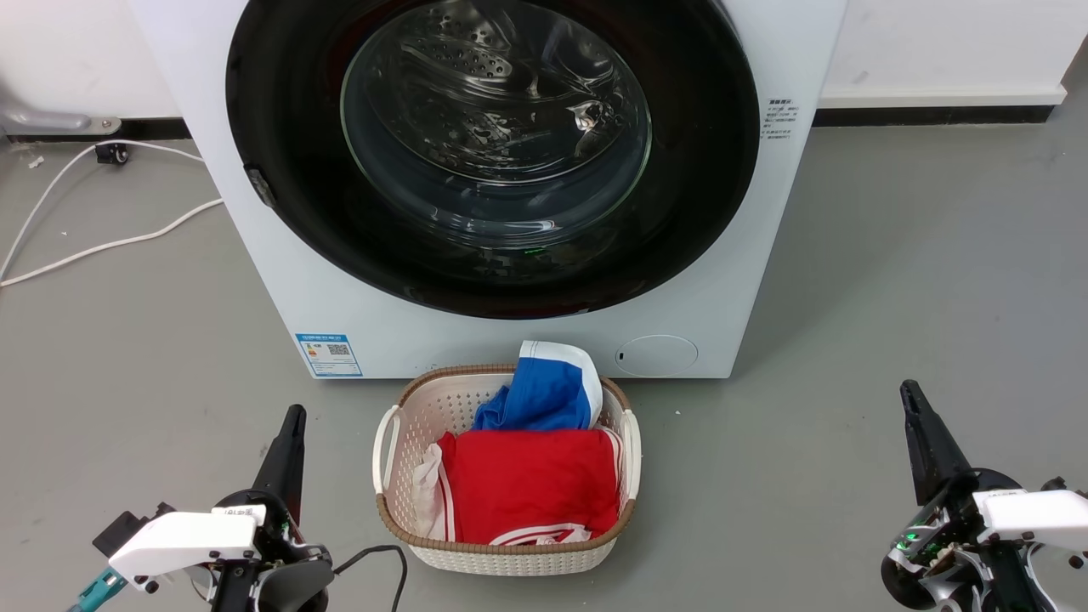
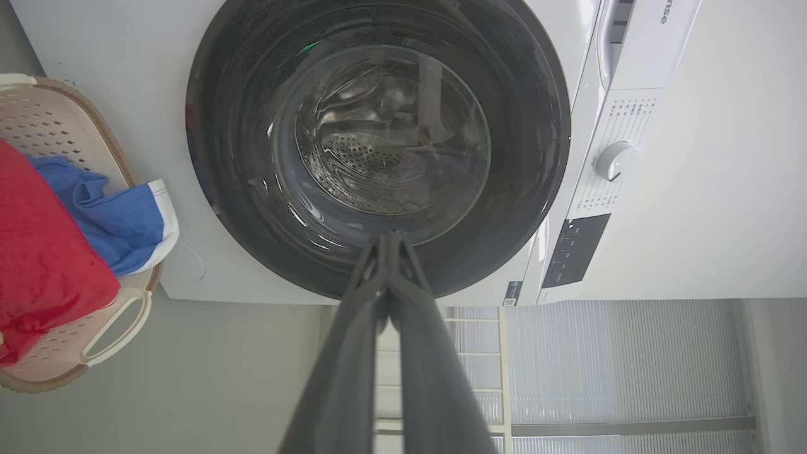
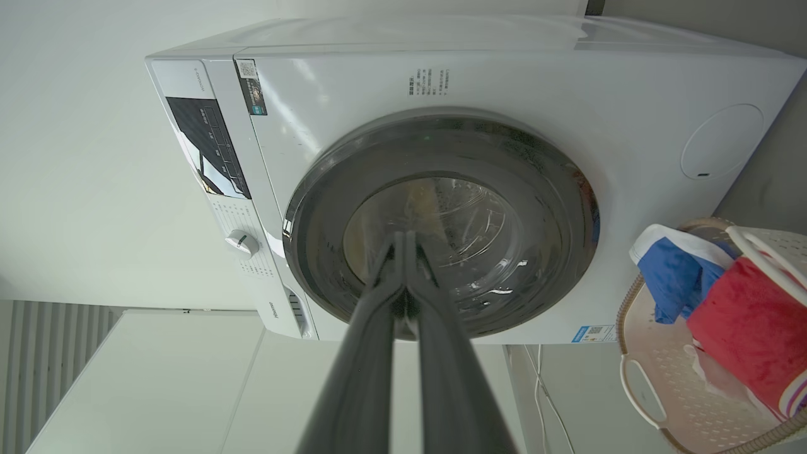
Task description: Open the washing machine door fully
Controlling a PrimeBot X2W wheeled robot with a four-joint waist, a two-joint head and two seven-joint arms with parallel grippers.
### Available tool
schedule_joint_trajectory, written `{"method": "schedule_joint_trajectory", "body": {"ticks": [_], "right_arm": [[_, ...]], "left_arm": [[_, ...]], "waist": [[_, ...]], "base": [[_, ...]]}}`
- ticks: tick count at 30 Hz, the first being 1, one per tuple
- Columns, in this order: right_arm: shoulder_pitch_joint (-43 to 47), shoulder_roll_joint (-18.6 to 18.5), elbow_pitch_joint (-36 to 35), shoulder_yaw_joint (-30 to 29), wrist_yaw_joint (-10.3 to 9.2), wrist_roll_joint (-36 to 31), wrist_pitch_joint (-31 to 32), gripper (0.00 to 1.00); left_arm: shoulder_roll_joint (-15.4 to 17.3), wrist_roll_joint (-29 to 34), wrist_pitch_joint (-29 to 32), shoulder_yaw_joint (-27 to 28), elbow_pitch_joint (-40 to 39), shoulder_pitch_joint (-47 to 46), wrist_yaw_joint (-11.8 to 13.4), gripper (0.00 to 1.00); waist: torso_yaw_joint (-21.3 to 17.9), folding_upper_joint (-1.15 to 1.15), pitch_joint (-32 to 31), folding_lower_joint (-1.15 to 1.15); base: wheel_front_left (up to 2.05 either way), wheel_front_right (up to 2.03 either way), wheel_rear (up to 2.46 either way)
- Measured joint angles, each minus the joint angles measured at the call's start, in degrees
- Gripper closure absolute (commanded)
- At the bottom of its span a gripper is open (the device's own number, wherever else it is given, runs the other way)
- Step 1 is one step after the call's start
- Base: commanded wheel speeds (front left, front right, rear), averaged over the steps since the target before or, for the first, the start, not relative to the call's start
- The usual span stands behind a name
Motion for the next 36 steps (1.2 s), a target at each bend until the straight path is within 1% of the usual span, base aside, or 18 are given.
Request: {"method": "schedule_joint_trajectory", "body": {"ticks": [16, 17, 22, 29, 34, 36], "right_arm": [[0.0, 0.2, 0.0, -0.2, 0.0, -0.3, 0.2, 1.0], [0.1, 0.2, 0.1, -0.2, -0.01, -0.3, 0.2, 0.0], [2.1, 0.4, 1.5, -0.1, -0.02, -0.3, -0.1, 0.0], [2.5, 0.4, -0.5, 0.4, -0.02, -1.2, -1.9, 0.0], [3.0, 0.2, -1.9, 1.1, -0.02, -4.0, -3.4, 0.0], [3.2, -0.2, -2.3, 1.5, -0.02, -6.0, -3.9, 0.0]], "left_arm": [[-0.1, 0.1, 0.0, 0.2, 0.0, 0.0, 0.0, 1.0], [-0.1, 0.1, 0.0, 0.2, 0.1, 0.1, 0.0, 0.0], [-0.6, 0.1, -0.3, -0.5, 1.8, 1.9, 0.1, 0.0], [-0.6, 0.3, -2.4, -3.0, 0.6, 1.9, 0.1, 0.0], [-0.6, 2.9, -3.6, -3.7, -0.9, 1.8, 0.1, 0.0], [-0.6, 5.2, -4.1, -4.1, -1.4, 1.8, 0.1, 0.0]], "waist": [[0.0, 0.0, 0.0, 0.0], [0.0, 0.0, 0.0, 0.0], [0.0, 0.0, 0.0, 0.0], [0.1, 0.0, 0.0, 0.01], [0.1, 0.0, 0.0, 0.01], [0.2, 0.0, 0.0, 0.01]], "base": [[0.0, 0.0, 0.0], [0.0, 0.0, 0.0], [0.0, 0.0, 0.0], [0.0, 0.0, 0.0], [0.0, 0.0, 0.0], [0.0, 0.0, 0.0]]}}
